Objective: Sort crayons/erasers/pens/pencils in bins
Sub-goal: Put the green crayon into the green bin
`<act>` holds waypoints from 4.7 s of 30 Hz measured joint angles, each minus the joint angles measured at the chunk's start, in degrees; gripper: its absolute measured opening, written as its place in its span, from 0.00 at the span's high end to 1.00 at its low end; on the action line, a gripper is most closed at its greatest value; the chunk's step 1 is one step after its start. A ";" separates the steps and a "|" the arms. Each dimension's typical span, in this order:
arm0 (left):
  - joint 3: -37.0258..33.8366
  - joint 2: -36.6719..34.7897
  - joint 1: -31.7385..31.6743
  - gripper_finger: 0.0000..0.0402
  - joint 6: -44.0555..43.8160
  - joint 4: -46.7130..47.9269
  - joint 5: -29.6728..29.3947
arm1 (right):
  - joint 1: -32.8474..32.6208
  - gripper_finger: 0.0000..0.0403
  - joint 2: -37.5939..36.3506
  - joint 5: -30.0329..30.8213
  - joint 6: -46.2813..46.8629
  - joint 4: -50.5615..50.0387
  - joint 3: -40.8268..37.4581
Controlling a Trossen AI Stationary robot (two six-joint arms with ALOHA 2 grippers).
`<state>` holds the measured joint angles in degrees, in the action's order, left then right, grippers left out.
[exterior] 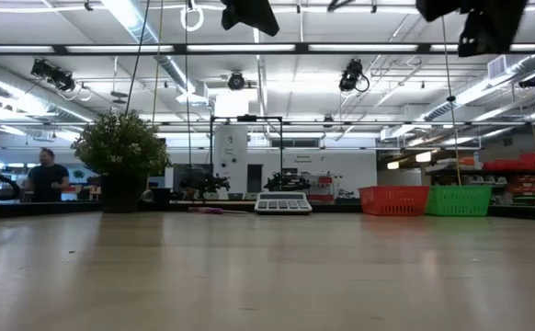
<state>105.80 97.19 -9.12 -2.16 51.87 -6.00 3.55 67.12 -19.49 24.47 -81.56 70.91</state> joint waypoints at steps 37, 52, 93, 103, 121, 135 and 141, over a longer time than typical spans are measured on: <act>-0.02 2.56 41.66 0.97 -64.75 -3.77 -40.76 | -61.01 0.71 25.12 2.33 14.58 29.73 -10.74; -0.02 6.84 43.35 0.97 -61.22 -15.37 -46.56 | -72.93 0.71 25.10 15.21 16.32 37.65 -15.14; -0.02 6.82 44.19 0.96 -51.73 -24.30 -46.49 | -74.72 0.71 25.10 15.08 13.13 50.92 -24.46; -0.02 6.82 45.98 0.95 -51.00 -24.54 -46.73 | -75.43 0.71 24.99 18.84 14.80 50.71 -26.97; -0.02 6.80 45.83 0.96 -51.00 -24.58 -46.90 | -73.88 0.74 25.12 20.06 15.64 50.75 -27.09; -0.02 6.80 45.83 0.96 -51.11 -24.65 -46.90 | -73.04 0.80 25.13 21.88 15.92 49.92 -26.97; -0.02 6.80 45.83 0.98 -51.11 -24.65 -46.90 | -73.00 0.83 25.12 21.80 17.84 49.83 -26.97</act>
<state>105.78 103.98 36.71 -53.28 27.22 -52.90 -69.45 92.25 2.31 42.31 -31.73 43.94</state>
